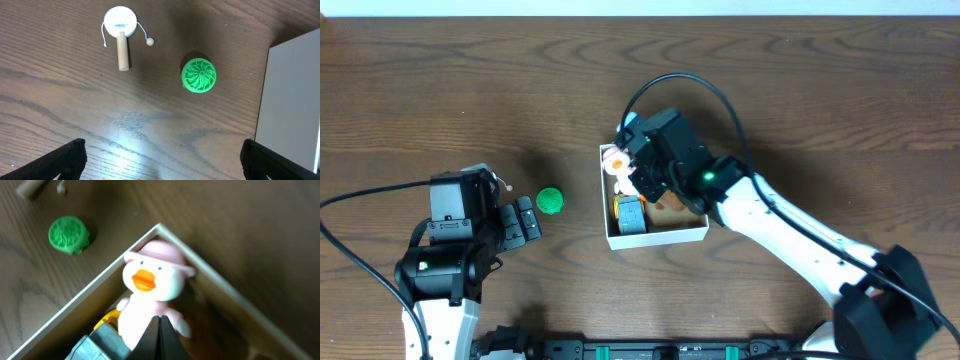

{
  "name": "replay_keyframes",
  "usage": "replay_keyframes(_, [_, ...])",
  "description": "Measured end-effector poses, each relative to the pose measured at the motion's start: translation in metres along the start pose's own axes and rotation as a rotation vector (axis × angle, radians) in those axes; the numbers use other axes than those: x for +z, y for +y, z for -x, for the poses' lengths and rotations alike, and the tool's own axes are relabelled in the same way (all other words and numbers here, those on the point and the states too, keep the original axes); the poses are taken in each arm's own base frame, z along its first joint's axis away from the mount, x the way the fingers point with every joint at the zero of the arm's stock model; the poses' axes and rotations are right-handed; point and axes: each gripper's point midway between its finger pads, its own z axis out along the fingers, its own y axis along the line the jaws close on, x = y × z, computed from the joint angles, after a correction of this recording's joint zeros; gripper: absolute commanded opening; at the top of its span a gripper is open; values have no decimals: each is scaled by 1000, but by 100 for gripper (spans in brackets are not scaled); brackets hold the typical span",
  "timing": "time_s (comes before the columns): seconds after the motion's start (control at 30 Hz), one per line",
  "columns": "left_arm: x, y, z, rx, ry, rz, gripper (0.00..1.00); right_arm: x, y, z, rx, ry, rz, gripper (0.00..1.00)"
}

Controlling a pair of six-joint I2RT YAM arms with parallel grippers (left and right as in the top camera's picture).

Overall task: Pack container
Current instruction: 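Carry the duck with right gripper into the box's left corner, release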

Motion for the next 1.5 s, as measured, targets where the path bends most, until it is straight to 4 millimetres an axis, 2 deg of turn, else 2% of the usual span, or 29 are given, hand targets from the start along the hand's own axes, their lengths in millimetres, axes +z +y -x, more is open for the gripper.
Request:
replay_keyframes(0.23, [0, 0, 0, 0, 0, 0, 98, 37, 19, -21, -16, 69, 44, 1])
replay_keyframes(0.4, [0, 0, 0, 0, 0, 0, 98, 53, 21, -34, -8, 105, 51, 1])
replay_keyframes(0.77, [0, 0, 0, 0, 0, 0, 98, 57, 18, -32, -8, 102, 36, 1])
replay_keyframes(0.97, [0, 0, 0, 0, 0, 0, 98, 75, 15, -41, 0, 131, 25, 1])
replay_keyframes(1.27, [0, 0, 0, 0, 0, 0, 98, 78, 14, -38, 10, 121, 19, 1])
replay_keyframes(1.5, [0, 0, 0, 0, 0, 0, 98, 80, 4, -40, 36, 122, -30, 1])
